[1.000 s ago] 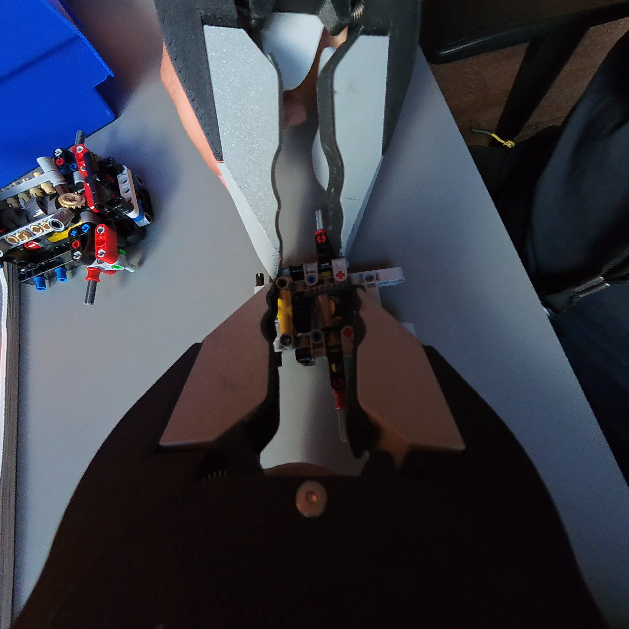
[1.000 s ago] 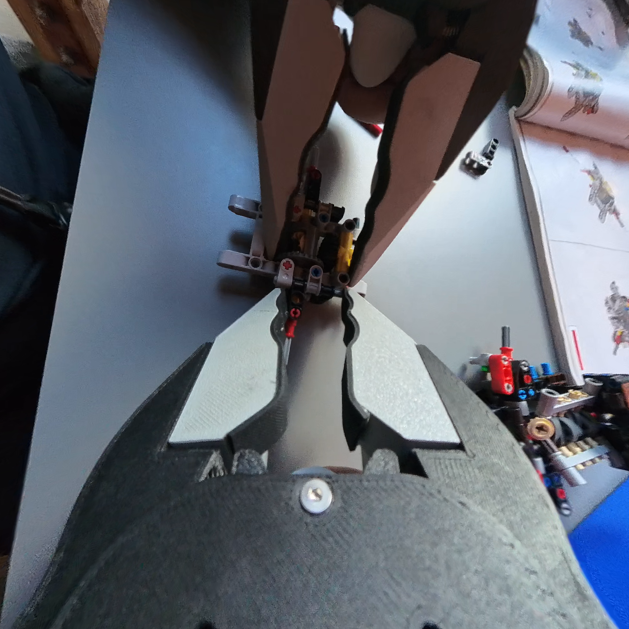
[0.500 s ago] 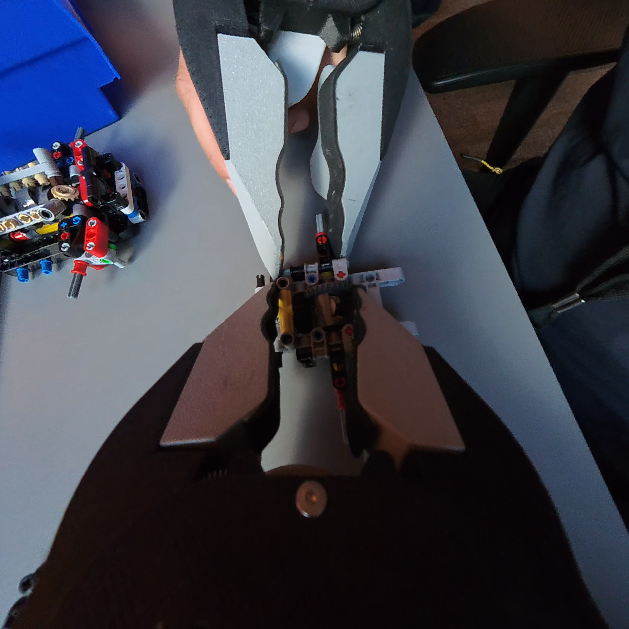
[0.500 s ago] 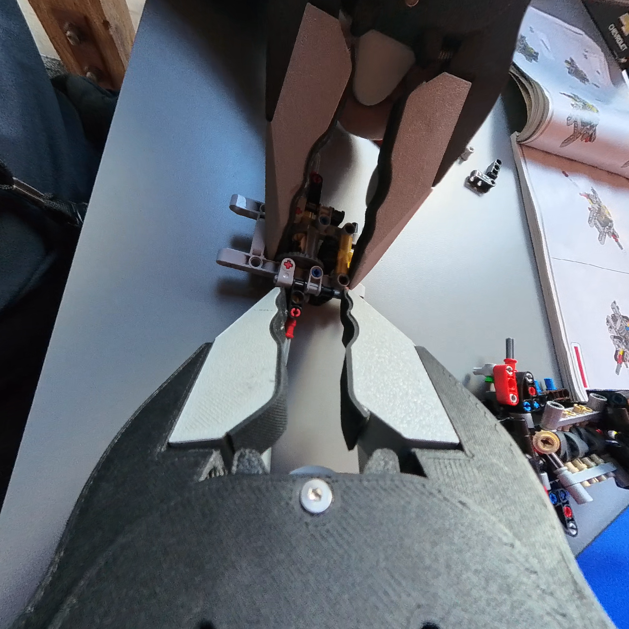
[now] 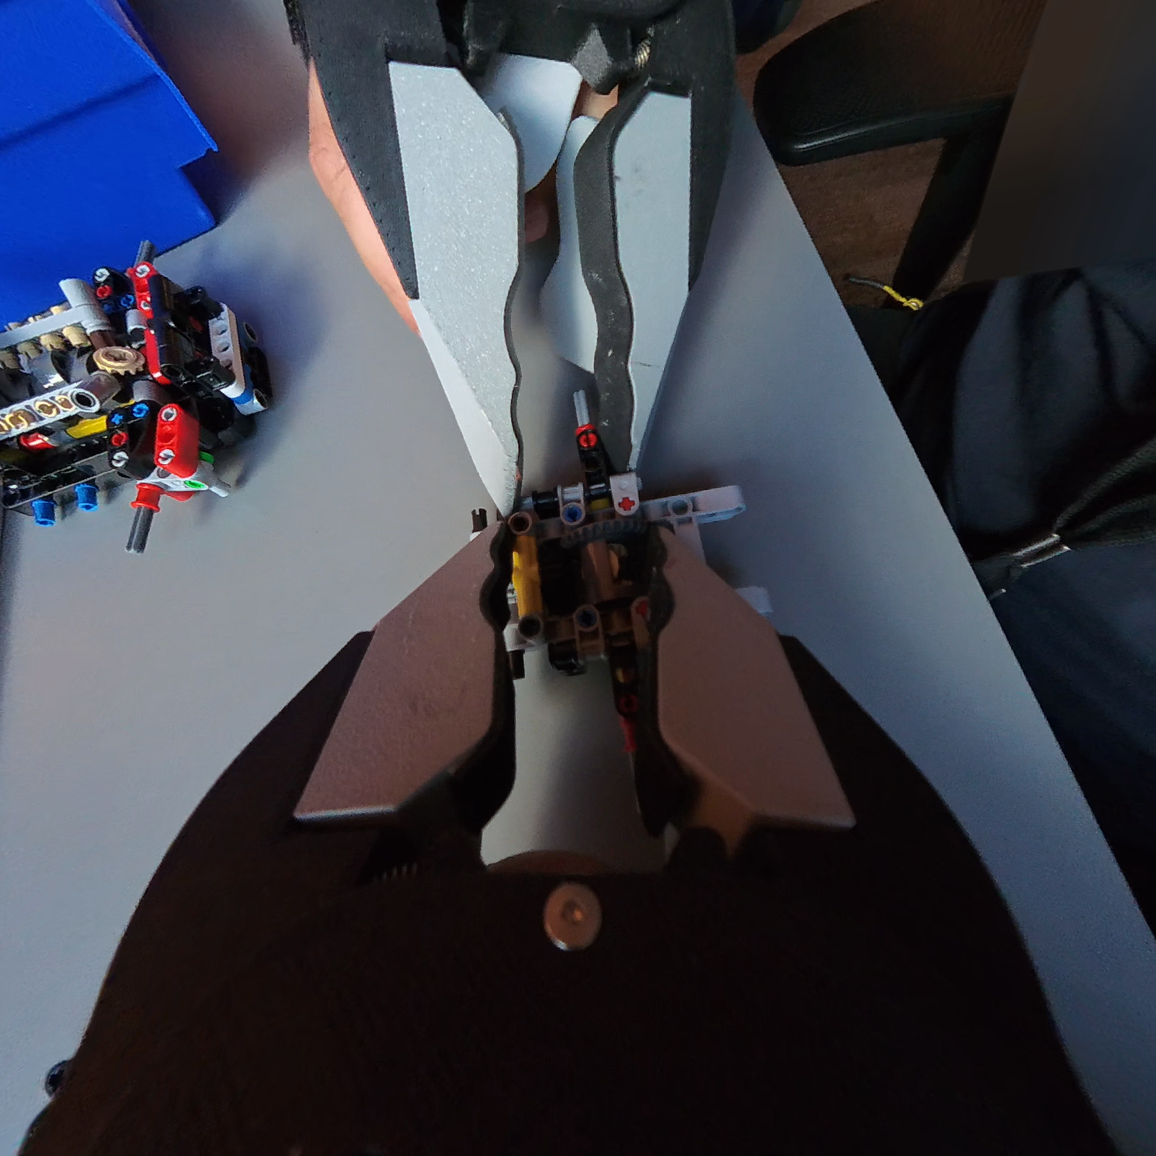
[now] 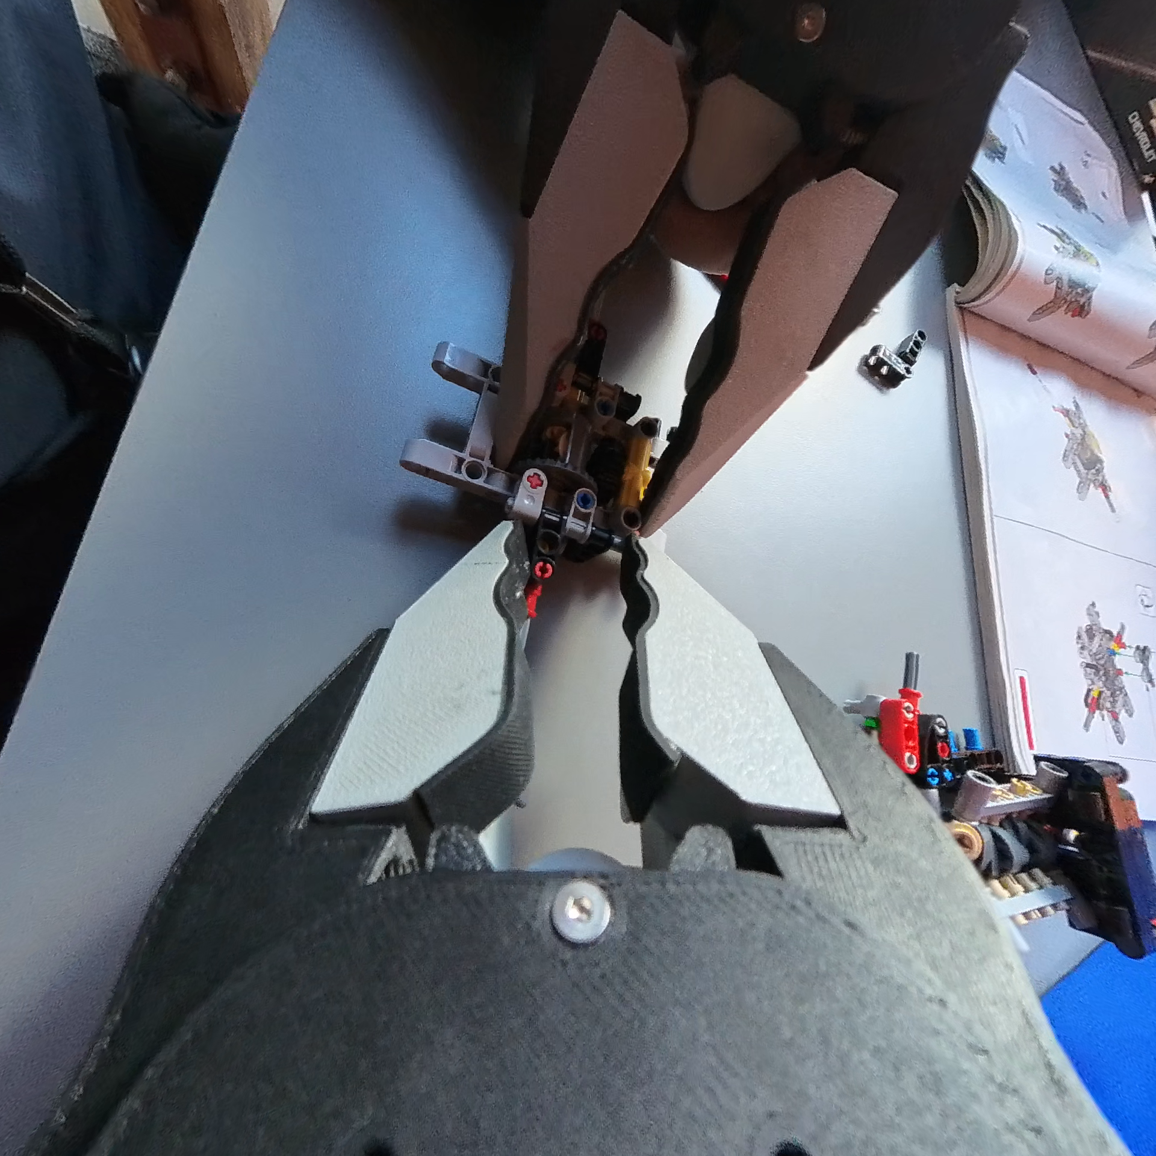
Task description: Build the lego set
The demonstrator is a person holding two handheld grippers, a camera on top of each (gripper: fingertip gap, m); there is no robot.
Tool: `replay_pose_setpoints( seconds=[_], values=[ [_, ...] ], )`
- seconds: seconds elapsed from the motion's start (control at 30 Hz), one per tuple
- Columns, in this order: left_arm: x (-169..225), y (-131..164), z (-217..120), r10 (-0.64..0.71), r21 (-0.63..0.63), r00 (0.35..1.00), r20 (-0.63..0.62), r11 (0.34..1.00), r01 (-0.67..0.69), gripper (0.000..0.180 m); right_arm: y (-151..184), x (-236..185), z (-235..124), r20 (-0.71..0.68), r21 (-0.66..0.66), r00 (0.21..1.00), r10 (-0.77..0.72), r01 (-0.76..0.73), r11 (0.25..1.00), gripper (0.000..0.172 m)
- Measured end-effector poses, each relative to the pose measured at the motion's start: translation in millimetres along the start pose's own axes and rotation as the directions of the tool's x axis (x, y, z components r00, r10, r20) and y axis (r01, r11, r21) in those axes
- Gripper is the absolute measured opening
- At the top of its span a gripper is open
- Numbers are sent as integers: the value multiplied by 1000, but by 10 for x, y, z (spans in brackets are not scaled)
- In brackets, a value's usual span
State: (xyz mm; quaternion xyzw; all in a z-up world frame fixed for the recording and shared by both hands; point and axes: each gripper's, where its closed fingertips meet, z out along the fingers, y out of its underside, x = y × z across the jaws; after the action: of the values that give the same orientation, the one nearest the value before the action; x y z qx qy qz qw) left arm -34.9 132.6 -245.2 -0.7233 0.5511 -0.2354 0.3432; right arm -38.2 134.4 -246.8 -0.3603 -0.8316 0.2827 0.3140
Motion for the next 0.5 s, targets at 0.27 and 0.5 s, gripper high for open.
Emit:
replay_pose_setpoints(
  seconds=[0.27,0.5],
  values=[
    [5,0,1,13,-7,1000,9,1000,-13,40,-7,-4,2,3,3,1000,-8,8,1000,26],
    [8,15,-13,5,-20,1000,11,1000,-4,40,-20,2,18,39,35,997,60,-62,997,28]
  ],
)
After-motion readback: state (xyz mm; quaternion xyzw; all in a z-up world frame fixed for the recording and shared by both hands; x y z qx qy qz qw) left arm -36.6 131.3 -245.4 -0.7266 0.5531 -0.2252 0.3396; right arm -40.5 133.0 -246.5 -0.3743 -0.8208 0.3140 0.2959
